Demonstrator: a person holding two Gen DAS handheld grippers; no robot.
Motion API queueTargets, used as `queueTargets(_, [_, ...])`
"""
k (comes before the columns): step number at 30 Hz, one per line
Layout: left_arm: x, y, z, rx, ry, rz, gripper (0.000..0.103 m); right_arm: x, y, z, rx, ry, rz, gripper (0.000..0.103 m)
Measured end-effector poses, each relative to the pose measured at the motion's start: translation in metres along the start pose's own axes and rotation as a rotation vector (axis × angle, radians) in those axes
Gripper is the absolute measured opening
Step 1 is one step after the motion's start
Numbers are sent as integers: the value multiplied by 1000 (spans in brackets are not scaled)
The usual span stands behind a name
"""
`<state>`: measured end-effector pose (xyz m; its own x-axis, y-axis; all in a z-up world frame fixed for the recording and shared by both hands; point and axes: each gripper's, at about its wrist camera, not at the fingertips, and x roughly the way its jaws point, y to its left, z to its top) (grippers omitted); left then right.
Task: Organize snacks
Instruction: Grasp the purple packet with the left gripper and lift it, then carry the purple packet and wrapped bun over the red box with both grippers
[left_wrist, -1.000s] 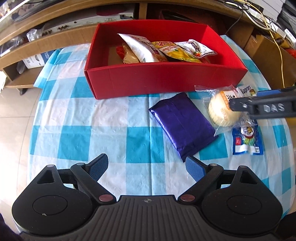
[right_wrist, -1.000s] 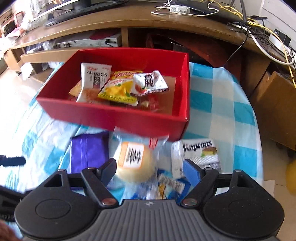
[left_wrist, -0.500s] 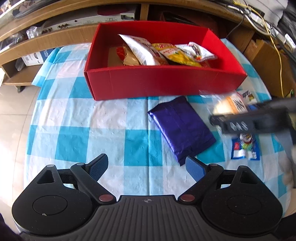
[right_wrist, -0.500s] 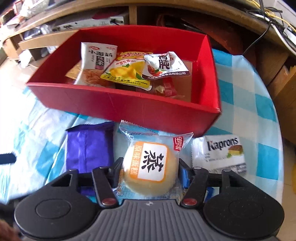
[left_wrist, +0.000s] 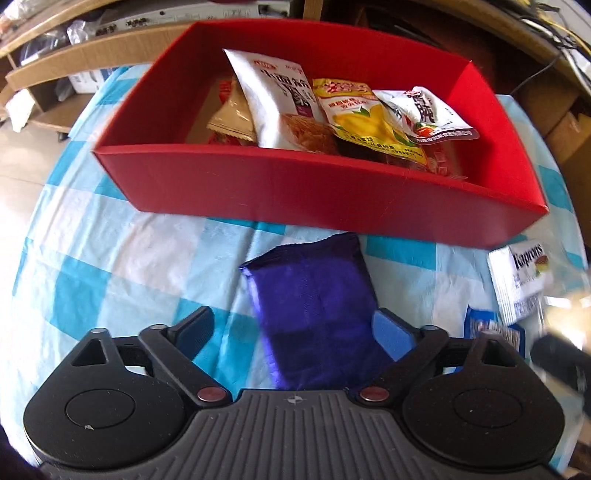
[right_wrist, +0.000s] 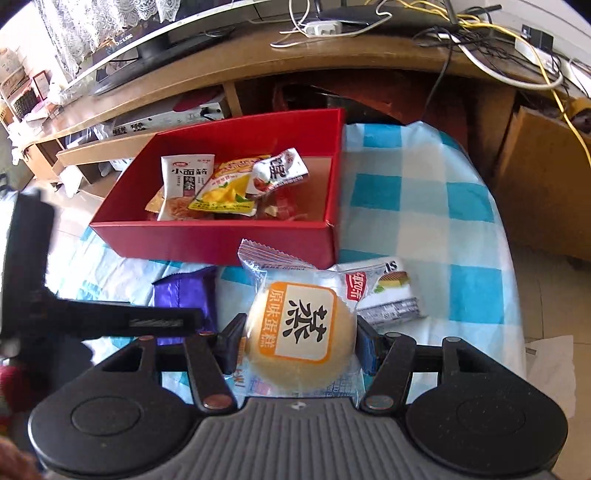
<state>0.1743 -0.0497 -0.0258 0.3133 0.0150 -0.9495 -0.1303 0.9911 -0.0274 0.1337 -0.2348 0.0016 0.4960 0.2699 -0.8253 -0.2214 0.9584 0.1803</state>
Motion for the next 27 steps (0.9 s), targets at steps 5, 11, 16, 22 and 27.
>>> queueTargets(5, [11,-11,6,-21,6,61,98,-4,-11,-6,18,7,25,71])
queueTargets(11, [-1,-5,-11,51,-25,38,77,-11,-19,-8,26,-11,25,71])
queueTargets(16, [-18,13,-40,157,-1,2,71,-10,-10,-12,-2,-3,34,71])
queueTargets(22, [-31,36,-69,217,35,-57,90,0,16,-16,-65,38,33,71])
queueTargets(27, [-20,39,-74,215,-3,-33,102,10,32,-18,-99,63,13,71])
